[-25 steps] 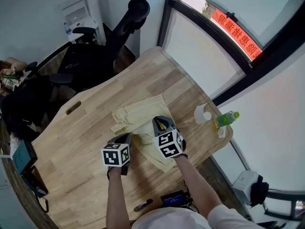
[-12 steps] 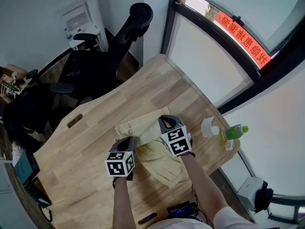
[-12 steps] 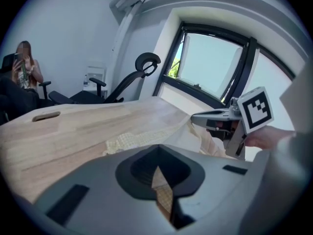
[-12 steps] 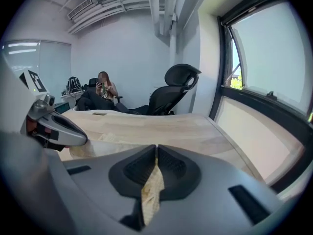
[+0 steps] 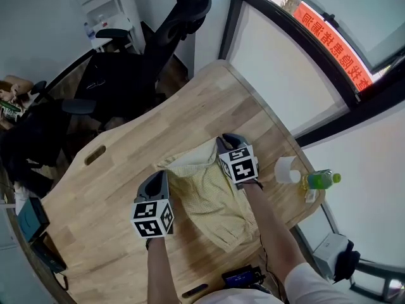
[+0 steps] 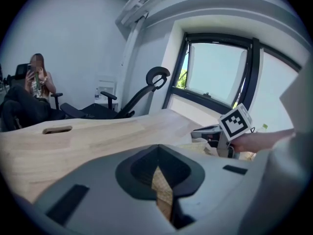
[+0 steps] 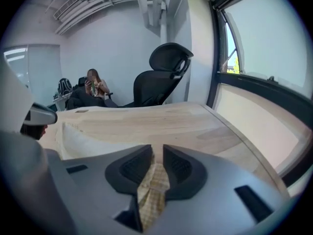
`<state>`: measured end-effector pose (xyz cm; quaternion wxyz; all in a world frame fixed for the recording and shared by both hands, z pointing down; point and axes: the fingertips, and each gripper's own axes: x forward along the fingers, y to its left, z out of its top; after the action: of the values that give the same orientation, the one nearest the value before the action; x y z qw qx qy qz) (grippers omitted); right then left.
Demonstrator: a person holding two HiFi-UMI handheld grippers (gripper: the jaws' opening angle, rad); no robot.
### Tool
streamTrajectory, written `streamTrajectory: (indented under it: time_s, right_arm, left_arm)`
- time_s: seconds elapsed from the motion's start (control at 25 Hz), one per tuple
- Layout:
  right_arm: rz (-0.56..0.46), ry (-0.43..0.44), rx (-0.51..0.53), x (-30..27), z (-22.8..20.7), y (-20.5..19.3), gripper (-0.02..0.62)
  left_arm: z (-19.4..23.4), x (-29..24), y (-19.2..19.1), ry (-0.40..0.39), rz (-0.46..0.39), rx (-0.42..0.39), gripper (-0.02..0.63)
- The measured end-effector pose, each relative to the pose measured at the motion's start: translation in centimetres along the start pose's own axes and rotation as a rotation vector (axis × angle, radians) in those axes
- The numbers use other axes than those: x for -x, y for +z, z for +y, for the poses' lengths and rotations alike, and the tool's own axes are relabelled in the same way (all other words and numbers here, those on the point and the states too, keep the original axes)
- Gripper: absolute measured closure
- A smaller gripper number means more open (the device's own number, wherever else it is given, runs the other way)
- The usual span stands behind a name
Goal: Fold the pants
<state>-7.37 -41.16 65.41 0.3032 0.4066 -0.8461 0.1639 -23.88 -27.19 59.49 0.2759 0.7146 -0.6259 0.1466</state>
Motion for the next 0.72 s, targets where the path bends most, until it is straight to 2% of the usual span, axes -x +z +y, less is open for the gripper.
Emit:
streamTrajectory:
  time_s: [0.04,0.08,0.24,0.36,0.48,0.56,0.72]
  right_arm:
    - [-0.017,-0.001,-0.034,-0.1,-0.4,0.2,0.497]
    - [-0.041,-0.011,-0.063,0.0,-1.0,0.5,0.474]
    - [-0.120,-0.069,-0.100,1.3,-3.2,1.9,0.474]
    - [-0.150,-0.062,-0.109,2.5,-3.4,2.1,0.476]
    - [-0.164,-0.059,-0.075,3.8,-2.4,0.8,0.480]
    - [-0.169,-0.048,-0.066,4.4,-1.3,0.2,0.488]
    - [-0.202,-0.007,-0.086,6.1,0.7,-0.1,0.522]
  left_arm:
    - [0.1,-0.1,-0.2,0.001,0.006,0.001,0.598]
    - [0.1,-0.2,-0.5,-0.009,0.016,0.002,0.598]
    - [-1.3,-0.3,-1.6,-0.075,0.052,0.002,0.598]
    - [-1.8,-0.6,-2.1,-0.088,0.059,0.005,0.598]
    - [-2.2,-0.9,-3.5,-0.081,0.072,0.023,0.598]
    - [-2.2,-0.9,-3.6,-0.069,0.053,0.038,0.598]
    - [-2.6,-0.3,-2.4,-0.074,-0.036,0.039,0.598]
